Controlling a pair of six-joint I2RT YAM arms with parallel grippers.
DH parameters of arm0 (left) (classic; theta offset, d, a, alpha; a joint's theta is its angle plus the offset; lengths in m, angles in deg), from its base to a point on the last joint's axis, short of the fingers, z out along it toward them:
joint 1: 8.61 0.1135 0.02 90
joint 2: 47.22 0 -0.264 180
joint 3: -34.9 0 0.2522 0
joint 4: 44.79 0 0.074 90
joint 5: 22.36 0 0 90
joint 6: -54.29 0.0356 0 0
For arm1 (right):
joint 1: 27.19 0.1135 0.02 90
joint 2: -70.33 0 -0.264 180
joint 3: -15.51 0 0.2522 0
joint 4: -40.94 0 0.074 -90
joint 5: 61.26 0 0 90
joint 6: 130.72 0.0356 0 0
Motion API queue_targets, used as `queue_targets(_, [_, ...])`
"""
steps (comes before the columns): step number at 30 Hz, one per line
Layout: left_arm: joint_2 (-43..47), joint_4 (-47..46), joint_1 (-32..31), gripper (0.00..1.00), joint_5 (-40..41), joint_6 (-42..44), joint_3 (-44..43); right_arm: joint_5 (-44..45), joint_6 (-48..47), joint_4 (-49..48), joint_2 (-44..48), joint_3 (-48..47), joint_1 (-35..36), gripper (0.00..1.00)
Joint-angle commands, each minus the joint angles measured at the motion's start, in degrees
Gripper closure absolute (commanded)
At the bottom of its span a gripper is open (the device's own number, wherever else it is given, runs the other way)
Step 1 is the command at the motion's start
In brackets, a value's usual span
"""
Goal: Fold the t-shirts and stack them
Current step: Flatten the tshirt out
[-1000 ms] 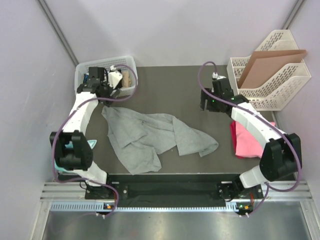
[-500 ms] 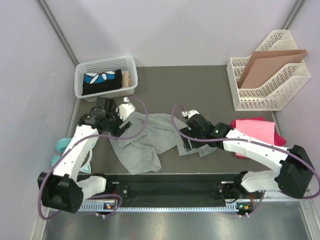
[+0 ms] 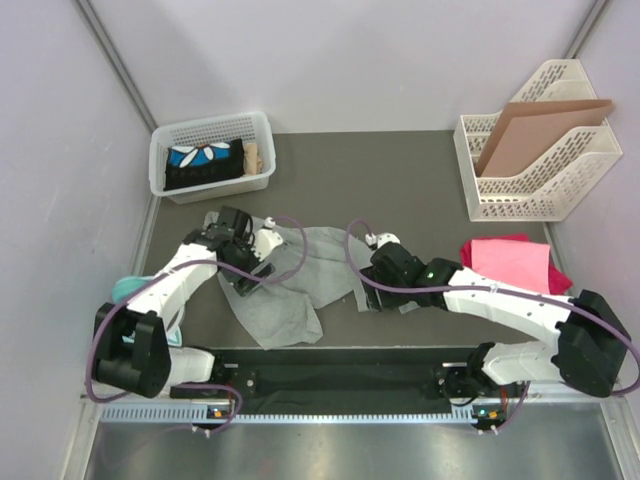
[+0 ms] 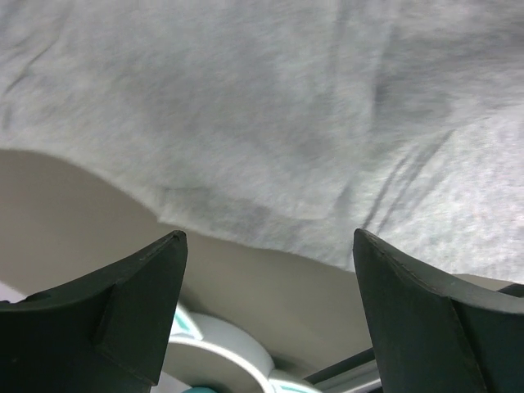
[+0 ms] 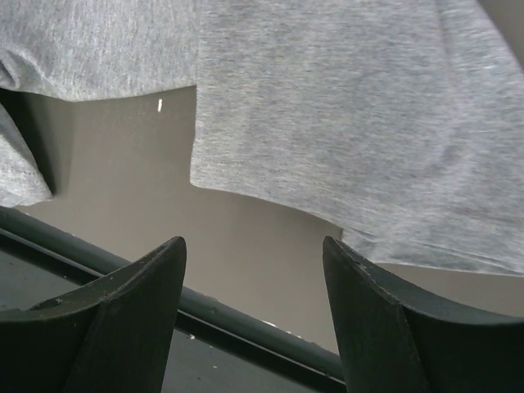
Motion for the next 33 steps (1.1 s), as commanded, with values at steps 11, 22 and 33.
queue_targets(11, [-5.95,-5.51,-8.41,0.15,5.57,-3.29,3.31,0.63,2.91,-6.3,-4.53,-0.56,2.57,0.34])
queue_targets(22, [-10.0,-8.24,-8.41,0.19,6.28,-3.99,2.79,0.54,2.64,-9.37,-6.91,-0.03,2.48,0.41])
queue_targets(33, [-13.6,-7.45,-8.24,0.55,5.23,-3.91,-0.29,0.98,2.2,-10.25,-7.96,-0.12,2.57,0.45])
